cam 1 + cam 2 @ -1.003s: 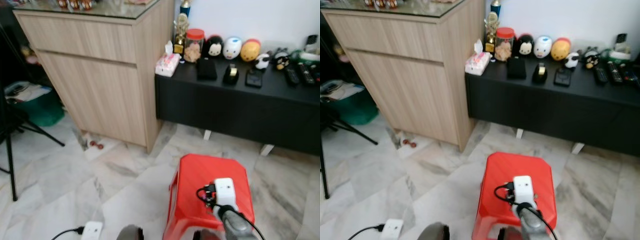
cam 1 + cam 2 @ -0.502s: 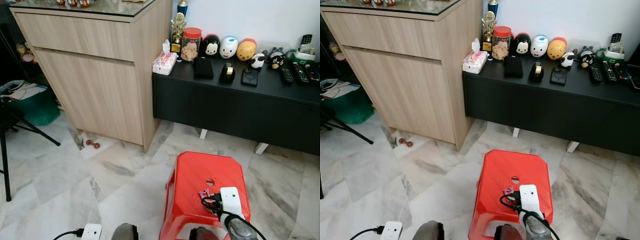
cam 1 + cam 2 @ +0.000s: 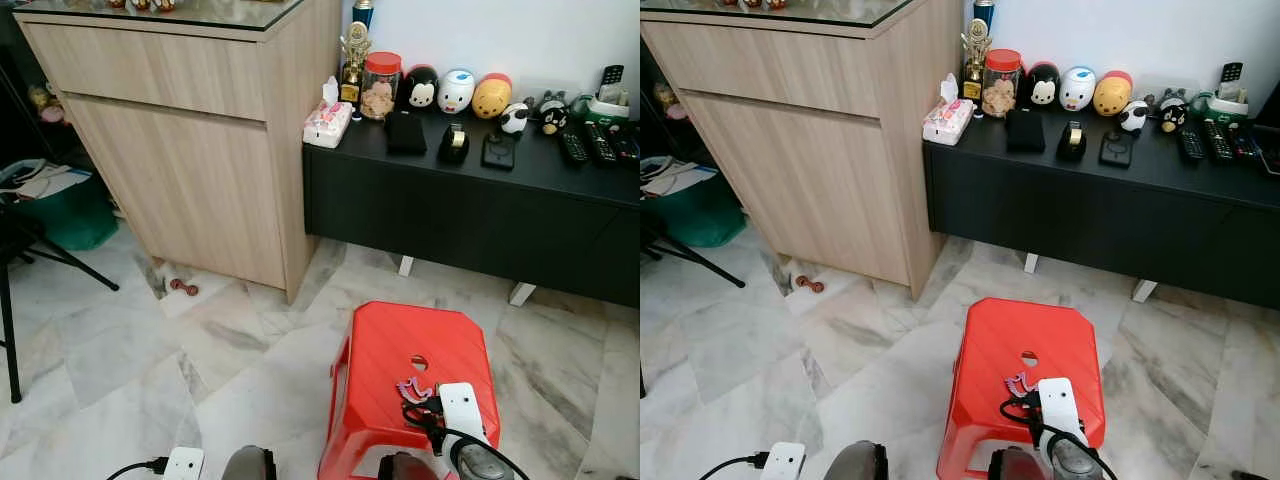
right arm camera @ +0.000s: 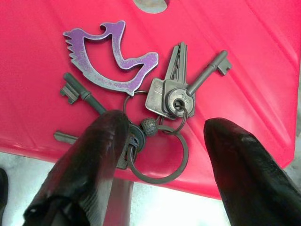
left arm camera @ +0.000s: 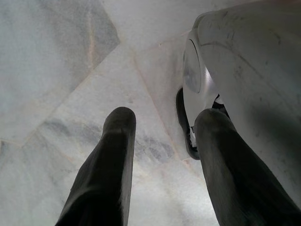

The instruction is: Hang keys on a hook

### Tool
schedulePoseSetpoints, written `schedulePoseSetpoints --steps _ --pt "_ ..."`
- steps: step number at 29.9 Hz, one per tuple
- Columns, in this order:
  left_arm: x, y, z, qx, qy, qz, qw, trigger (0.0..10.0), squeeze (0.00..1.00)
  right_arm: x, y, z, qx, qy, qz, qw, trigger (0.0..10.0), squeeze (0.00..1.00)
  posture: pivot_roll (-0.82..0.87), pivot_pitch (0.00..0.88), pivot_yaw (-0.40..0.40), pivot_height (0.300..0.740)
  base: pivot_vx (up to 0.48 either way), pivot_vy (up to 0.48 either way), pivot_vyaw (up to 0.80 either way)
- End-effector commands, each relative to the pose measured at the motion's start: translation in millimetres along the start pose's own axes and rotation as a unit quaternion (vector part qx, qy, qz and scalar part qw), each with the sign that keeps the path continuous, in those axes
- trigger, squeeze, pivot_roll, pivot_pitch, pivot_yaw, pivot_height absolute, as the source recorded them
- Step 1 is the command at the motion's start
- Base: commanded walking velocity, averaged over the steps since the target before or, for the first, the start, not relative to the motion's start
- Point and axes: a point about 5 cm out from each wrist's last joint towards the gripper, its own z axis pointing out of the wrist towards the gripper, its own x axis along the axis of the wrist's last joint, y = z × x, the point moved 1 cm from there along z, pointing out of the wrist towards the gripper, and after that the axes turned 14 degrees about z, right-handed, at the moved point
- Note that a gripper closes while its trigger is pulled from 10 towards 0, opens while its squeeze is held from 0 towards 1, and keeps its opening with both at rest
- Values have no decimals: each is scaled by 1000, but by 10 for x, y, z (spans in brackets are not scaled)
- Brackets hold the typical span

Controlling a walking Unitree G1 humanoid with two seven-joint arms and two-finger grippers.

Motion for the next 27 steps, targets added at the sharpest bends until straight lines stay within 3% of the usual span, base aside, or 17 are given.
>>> schedulePoseSetpoints --steps 1,2,8,9,10,11,12,13,19,24,25,26,27 --pt "-65 35 -11 -7 -10 8 1000 10000 0 -26 -10 0 1 -10 2 1000 10000 961 116 94 -29 630 0 0 0" --pt "-65 36 -11 -7 -9 8 1000 10000 0 -22 -11 1 1 -10 2 1000 10000 914 117 94 -29 630 0 0 0" --pt "-58 42 -9 -8 -8 8 1000 10000 0 -22 0 3 -1 -15 21 1000 10000 906 114 96 -29 630 0 0 0" --pt "-56 42 -9 -8 -8 9 1000 10000 0 -51 0 1 -3 -26 46 999 10000 773 113 96 -28 630 0 0 0" --pt "-56 42 -9 -8 -8 9 1000 10000 0 -63 -2 0 -3 -31 55 998 10000 773 113 96 -28 630 0 0 0" --pt "-56 42 -9 -8 -8 9 1000 10000 0 -77 -5 -1 -2 -36 64 997 10000 702 112 95 -28 630 0 0 0" --pt "-55 44 -9 -8 -8 9 1000 10000 0 -117 -18 -4 0 -52 86 995 10000 71 114 95 -29 630 0 0 0" --pt "-55 45 -9 -8 -8 9 1000 10000 0 -134 -28 -6 2 -58 101 993 10000 0 115 95 -29 630 0 0 0" --pt "-56 40 -9 -6 -8 9 1000 10000 0 -137 -101 -1 18 -65 168 984 10000 0 117 95 -30 630 0 0 0" --pt "-57 35 -10 -4 -8 11 1000 10000 0 -52 -148 14 38 -47 181 982 10000 0 117 96 -29 630 0 0 0" --pt "-54 30 -10 -2 -7 11 1000 10000 0 -6 -172 19 51 -35 188 980 7686 0 117 96 -29 630 0 0 0" --pt "-53 28 -10 -2 -7 12 1000 10000 0 9 -181 20 55 -31 190 980 2941 0 117 96 -29 630 0 0 0" --pt "-53 25 -10 -1 -7 12 1000 10000 0 18 -191 21 59 -28 191 979 0 0 117 96 -30 630 0 0 0"
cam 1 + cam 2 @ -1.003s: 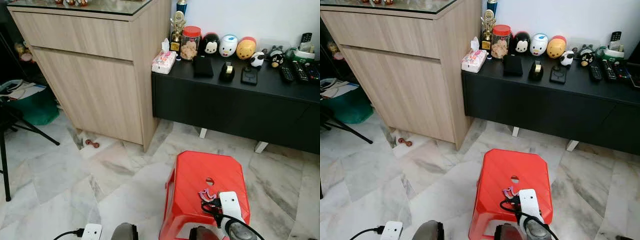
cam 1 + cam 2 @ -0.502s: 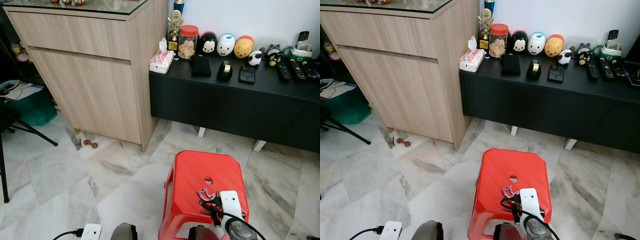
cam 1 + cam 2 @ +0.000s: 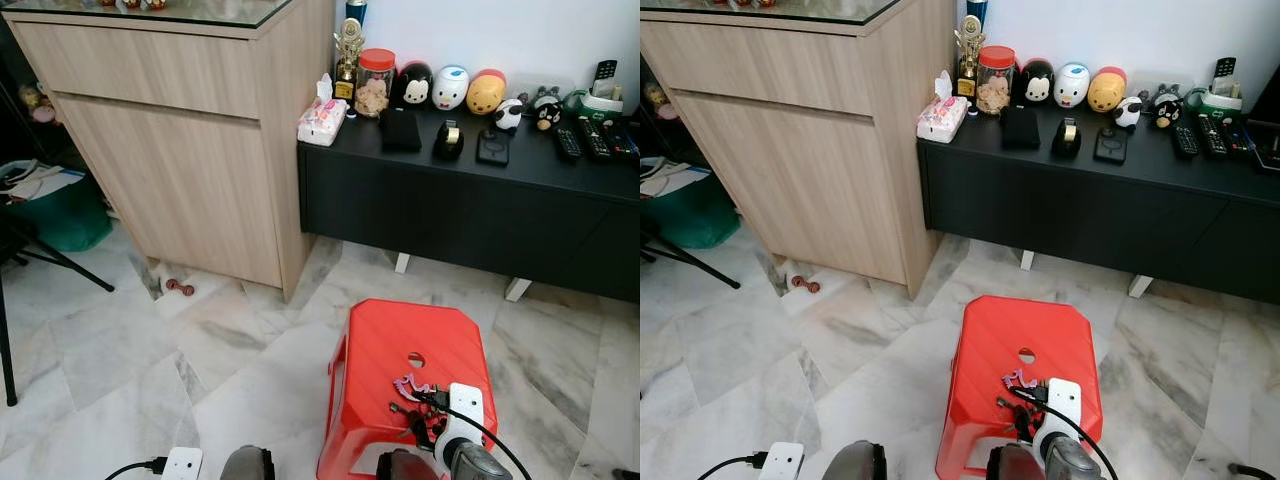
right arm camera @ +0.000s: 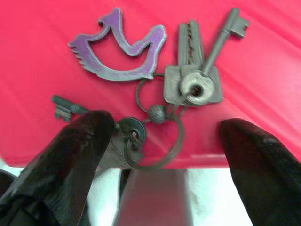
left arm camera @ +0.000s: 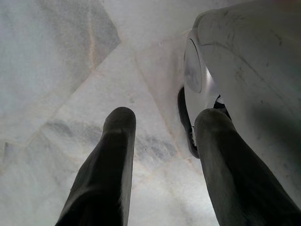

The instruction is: Hang keys on a hook

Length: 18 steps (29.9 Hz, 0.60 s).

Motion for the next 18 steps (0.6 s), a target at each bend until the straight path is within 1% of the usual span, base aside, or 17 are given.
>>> schedulePoseSetpoints --steps 1,18 --pt "-50 39 -9 -5 -6 11 1000 10000 0 11 -63 8 17 2 9 1000 0 0 117 96 -30 630 0 0 0" --pt "-46 24 -8 0 -7 14 1000 10000 0 7 -93 12 26 0 18 999 0 0 120 96 -27 630 0 0 0"
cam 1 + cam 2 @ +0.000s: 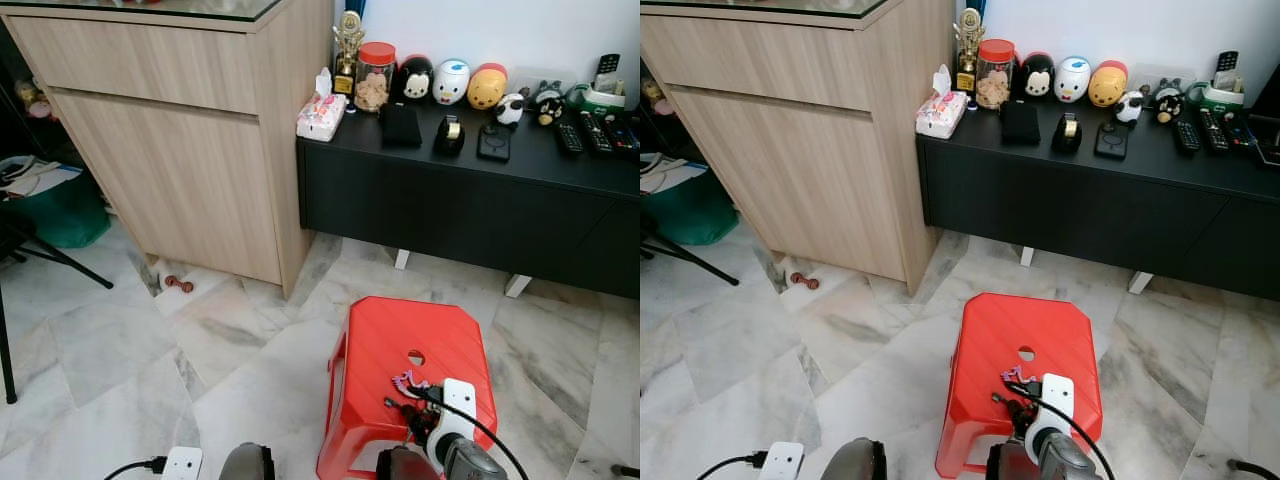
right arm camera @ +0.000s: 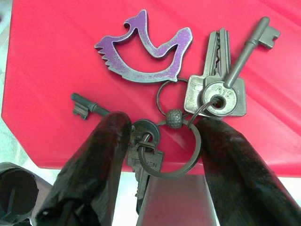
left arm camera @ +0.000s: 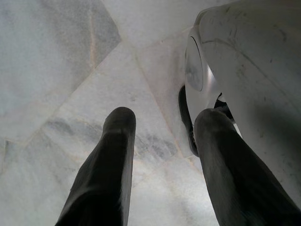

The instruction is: Hang keys on a hook

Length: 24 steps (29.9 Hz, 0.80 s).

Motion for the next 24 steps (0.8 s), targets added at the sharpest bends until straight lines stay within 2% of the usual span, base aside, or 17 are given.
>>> schedulePoseSetpoints --steps 1,24 --pt "-48 23 -8 -2 -7 14 1000 10000 0 20 -15 4 1 5 8 1000 0 0 120 96 -27 630 0 0 0" --pt "-42 1 -7 4 -7 14 1000 10000 0 199 -90 25 12 40 15 999 0 0 121 93 -30 630 0 0 0"
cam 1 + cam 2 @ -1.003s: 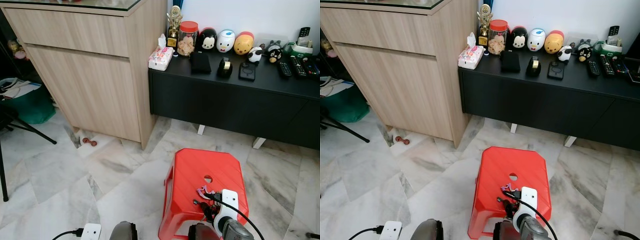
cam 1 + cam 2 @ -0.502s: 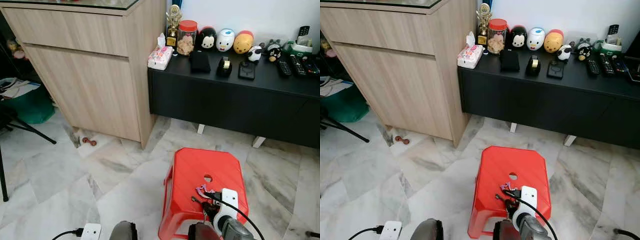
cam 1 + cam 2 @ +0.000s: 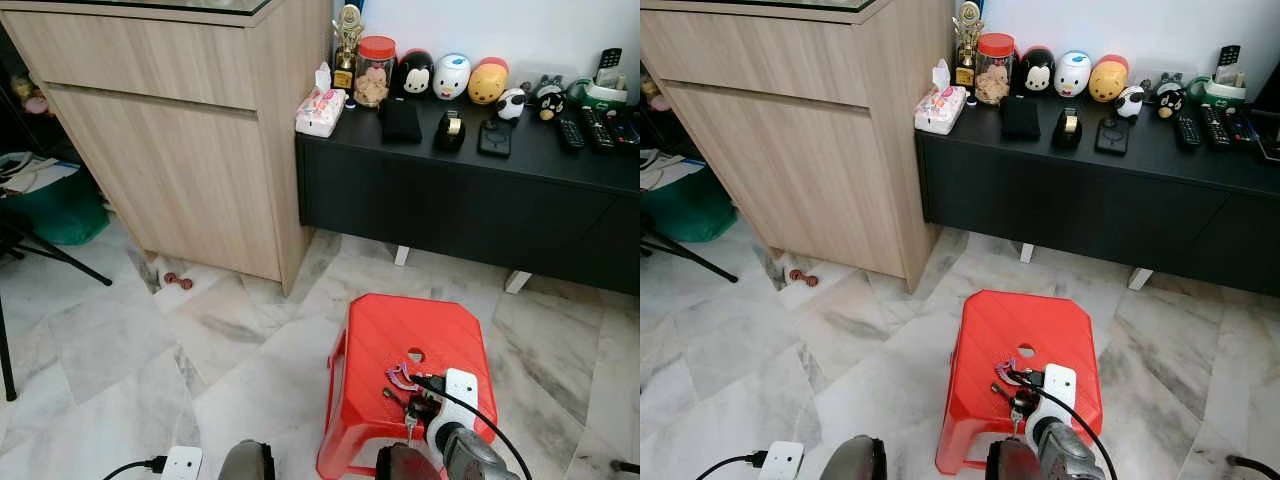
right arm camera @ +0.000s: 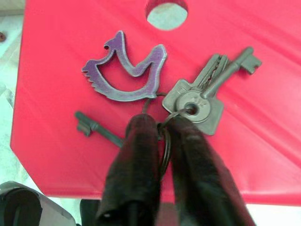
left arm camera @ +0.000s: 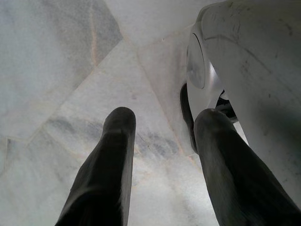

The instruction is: Hang keys on a hook

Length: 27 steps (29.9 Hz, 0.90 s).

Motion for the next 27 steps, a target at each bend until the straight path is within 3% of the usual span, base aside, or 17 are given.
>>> schedulePoseSetpoints --steps 1,11,15,20,21,22,25,27 --pt "-49 6 -8 0 -8 14 1000 10000 0 47 -14 4 3 12 4 1000 0 0 121 93 -31 630 0 0 0" --pt "-48 16 -6 -2 -12 15 1000 10000 0 133 -81 17 16 29 -22 999 0 0 121 92 -30 630 0 0 0" --pt "-47 15 -6 -3 -12 16 1000 10000 0 235 -149 18 30 55 -78 995 0 0 120 92 -31 630 0 0 0" --pt "-56 7 -7 -3 -14 15 1000 10000 0 471 -235 -26 46 141 -119 982 0 0 120 91 -31 630 0 0 0" --pt "-56 7 -7 -3 -14 15 1000 10000 0 471 -235 -26 46 141 -119 982 0 0 120 91 -31 630 0 0 0" --pt "-60 3 -8 -2 -14 15 1000 10000 0 595 -277 -66 54 186 -121 974 0 0 119 91 -30 630 0 0 0" --pt "-62 2 -8 -2 -15 15 1000 10000 0 726 -312 -123 63 232 -108 965 0 0 119 92 -31 630 0 0 0" --pt "-62 2 -8 -2 -15 15 1000 10000 0 751 -322 -138 66 241 -103 963 0 0 119 92 -30 630 0 0 0"
